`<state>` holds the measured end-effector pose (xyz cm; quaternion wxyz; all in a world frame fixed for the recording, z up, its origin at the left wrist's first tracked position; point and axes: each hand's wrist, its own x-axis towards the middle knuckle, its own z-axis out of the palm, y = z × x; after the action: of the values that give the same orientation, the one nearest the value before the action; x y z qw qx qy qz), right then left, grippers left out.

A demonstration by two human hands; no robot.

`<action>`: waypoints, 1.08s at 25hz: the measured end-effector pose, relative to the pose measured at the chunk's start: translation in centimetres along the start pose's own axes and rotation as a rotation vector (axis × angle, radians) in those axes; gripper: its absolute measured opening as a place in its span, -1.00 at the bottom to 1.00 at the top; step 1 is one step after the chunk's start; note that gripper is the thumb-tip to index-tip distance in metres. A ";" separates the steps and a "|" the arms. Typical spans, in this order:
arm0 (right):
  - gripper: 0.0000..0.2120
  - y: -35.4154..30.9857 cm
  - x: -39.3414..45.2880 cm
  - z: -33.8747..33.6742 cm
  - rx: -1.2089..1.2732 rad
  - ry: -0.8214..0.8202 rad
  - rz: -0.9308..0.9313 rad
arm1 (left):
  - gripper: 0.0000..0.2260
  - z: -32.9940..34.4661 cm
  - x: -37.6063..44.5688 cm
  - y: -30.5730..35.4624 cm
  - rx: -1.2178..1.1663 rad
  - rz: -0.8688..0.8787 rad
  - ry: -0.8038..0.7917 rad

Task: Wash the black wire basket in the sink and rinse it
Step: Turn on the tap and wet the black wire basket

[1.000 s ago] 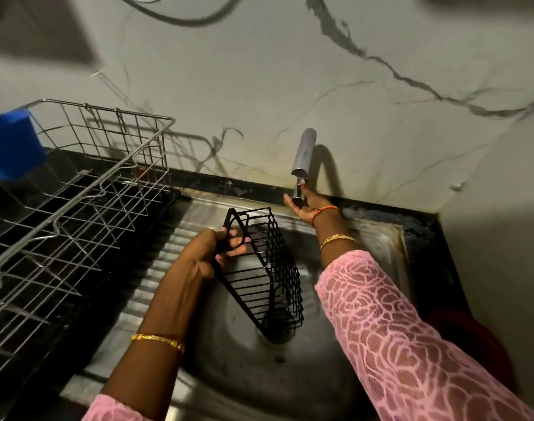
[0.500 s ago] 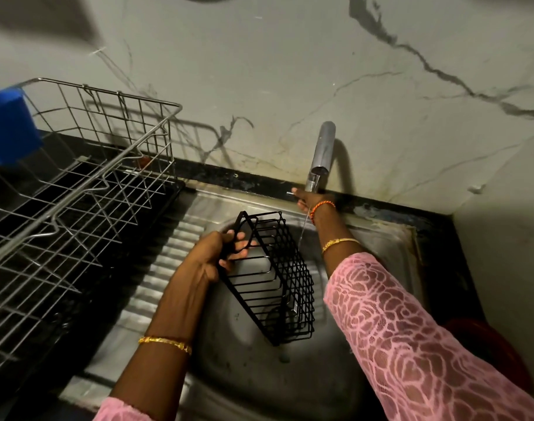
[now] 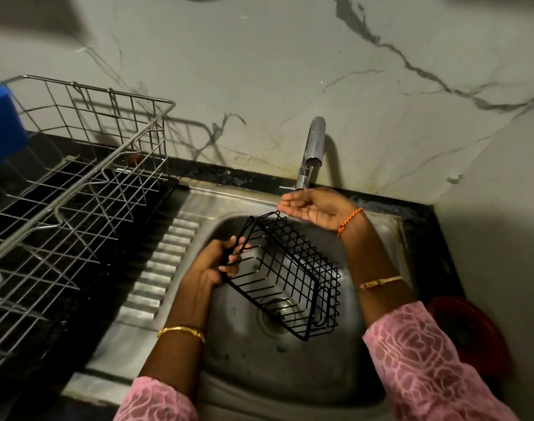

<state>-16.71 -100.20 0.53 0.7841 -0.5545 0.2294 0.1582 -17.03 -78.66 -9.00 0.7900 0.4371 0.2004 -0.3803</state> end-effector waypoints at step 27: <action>-0.48 10.9 0.4 -9.3 -0.065 0.453 -0.125 | -0.70 -6.0 1.6 -3.8 -0.012 0.249 -0.121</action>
<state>-23.54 -105.37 -10.98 0.7027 -0.6139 0.3594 -0.0119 -18.89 -75.54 -15.26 0.8443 0.4301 0.0991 -0.3038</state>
